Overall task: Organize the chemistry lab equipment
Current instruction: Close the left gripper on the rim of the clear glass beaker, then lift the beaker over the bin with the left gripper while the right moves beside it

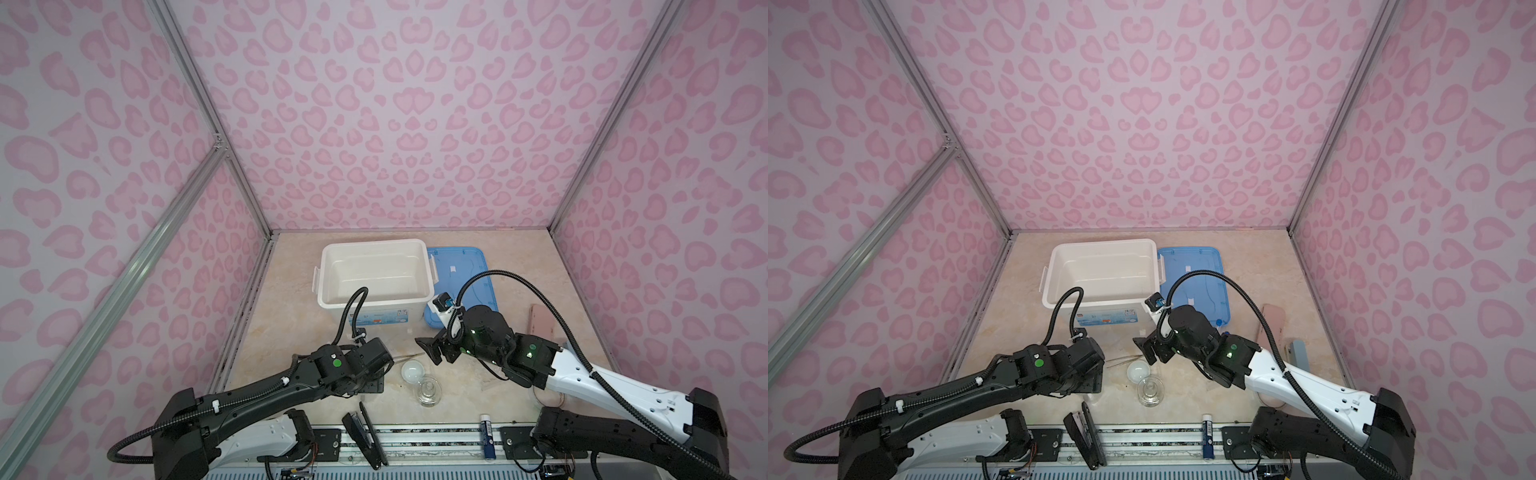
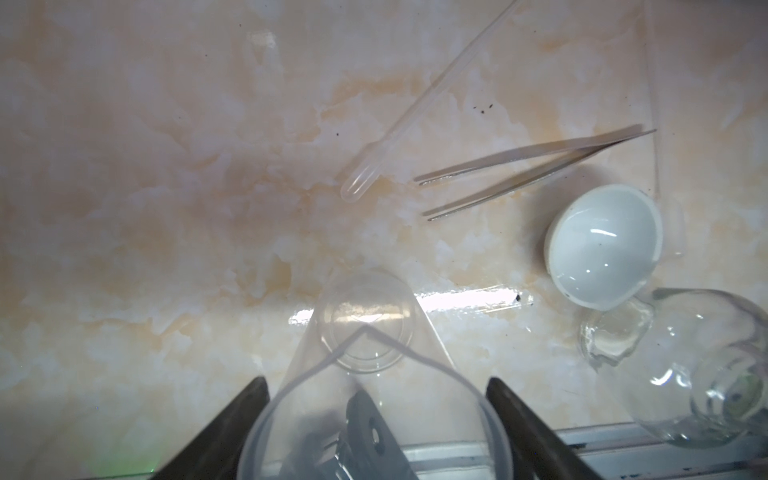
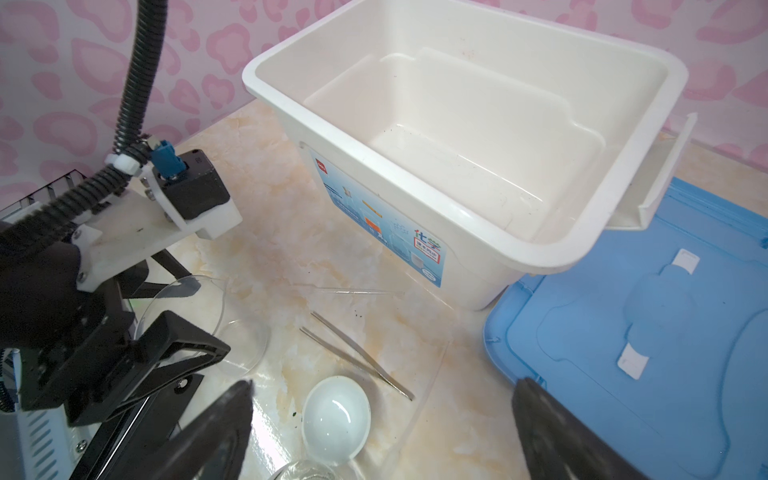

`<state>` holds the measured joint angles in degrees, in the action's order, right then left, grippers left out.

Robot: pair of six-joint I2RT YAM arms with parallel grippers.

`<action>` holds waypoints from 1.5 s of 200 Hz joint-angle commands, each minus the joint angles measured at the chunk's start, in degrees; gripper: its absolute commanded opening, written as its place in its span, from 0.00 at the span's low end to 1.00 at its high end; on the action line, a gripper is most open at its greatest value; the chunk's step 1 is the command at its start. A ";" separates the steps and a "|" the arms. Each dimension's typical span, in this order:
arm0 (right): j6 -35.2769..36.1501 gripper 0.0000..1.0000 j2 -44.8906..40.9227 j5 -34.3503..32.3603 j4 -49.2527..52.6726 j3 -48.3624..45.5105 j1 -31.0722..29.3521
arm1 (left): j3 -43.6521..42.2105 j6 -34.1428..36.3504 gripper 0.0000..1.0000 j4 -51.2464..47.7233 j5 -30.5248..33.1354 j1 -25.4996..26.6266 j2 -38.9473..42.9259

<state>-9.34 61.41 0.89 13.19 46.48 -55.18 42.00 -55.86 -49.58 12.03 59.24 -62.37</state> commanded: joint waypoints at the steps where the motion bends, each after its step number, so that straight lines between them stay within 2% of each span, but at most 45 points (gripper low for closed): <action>1: 0.52 0.98 0.12 -0.89 -1.33 0.12 -0.14 | 0.06 -1.03 0.77 -0.12 0.64 -0.02 0.62; 61: 0.47 0.98 0.04 -0.90 -1.76 0.29 -0.19 | 2.25 -0.99 0.74 -2.87 2.09 0.00 3.14; 109: 0.53 0.97 -0.06 -1.08 -1.59 2.70 -0.11 | 10.58 1.21 0.75 -10.05 5.78 -0.53 8.51; 131: 0.39 0.97 -1.21 -3.04 -1.93 4.10 -0.11 | 16.91 4.35 0.75 -13.14 6.76 -1.46 9.88; 155: -0.16 0.97 -2.01 -3.37 -3.08 5.87 0.88 | 25.75 12.14 0.75 -15.61 6.60 -7.09 8.55; 186: -2.27 0.97 -0.50 -0.95 -4.86 9.00 4.28 | 37.66 22.77 0.75 -14.85 4.20 -16.15 2.36; 213: -4.70 0.97 2.84 -0.47 -5.07 13.12 7.70 | 44.03 28.85 0.75 -10.90 0.34 -23.97 -5.35; 238: -6.14 0.96 7.56 2.15 -3.18 18.01 10.99 | 50.28 32.35 0.74 -8.04 -0.90 -28.59 -13.85; 262: -5.96 0.96 10.94 3.73 -3.97 20.36 11.50 | 54.31 34.52 0.72 -4.97 -2.94 -33.87 -22.26; 278: -5.47 0.96 12.68 4.57 -4.38 21.52 11.59 | 55.20 34.75 0.71 -3.04 -4.68 -36.58 -27.29; 300: -4.20 0.96 14.60 5.45 -5.88 21.44 11.88 | 53.66 35.43 0.74 0.86 -6.08 -38.72 -32.30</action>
<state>-14.55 74.30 4.62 10.11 67.96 -43.59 95.96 -22.46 -53.74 8.91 22.13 -90.67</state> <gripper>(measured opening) 0.958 0.738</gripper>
